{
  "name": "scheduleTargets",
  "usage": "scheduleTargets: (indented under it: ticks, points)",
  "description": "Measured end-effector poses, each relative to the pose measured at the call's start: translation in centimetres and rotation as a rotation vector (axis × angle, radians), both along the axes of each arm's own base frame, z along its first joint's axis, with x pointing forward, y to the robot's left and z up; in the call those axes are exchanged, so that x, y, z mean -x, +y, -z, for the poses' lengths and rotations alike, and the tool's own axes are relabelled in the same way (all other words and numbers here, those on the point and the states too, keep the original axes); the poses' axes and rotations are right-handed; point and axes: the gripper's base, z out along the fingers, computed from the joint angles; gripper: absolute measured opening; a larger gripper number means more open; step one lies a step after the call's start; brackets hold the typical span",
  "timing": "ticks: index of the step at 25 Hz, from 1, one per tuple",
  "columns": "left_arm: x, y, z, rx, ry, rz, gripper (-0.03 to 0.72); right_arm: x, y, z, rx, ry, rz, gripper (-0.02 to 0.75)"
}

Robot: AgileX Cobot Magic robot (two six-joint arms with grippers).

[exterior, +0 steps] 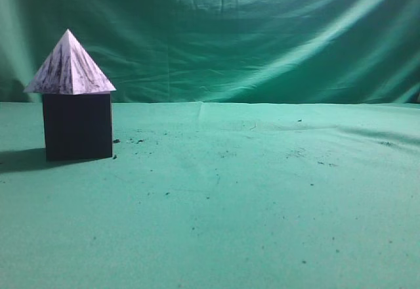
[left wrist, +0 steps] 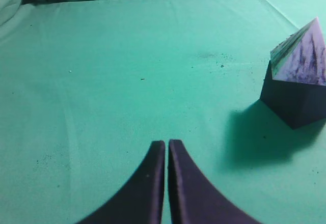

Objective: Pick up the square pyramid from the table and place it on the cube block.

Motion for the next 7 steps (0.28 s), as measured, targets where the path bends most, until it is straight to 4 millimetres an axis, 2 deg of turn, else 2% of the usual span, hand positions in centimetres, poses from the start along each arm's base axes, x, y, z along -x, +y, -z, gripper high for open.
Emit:
scheduleTargets:
  ticks: [7]
  points:
    - [0.0, 0.0, 0.0, 0.0, 0.0, 0.0, 0.0, 0.01, 0.0, 0.04, -0.006, 0.005, 0.002, 0.0]
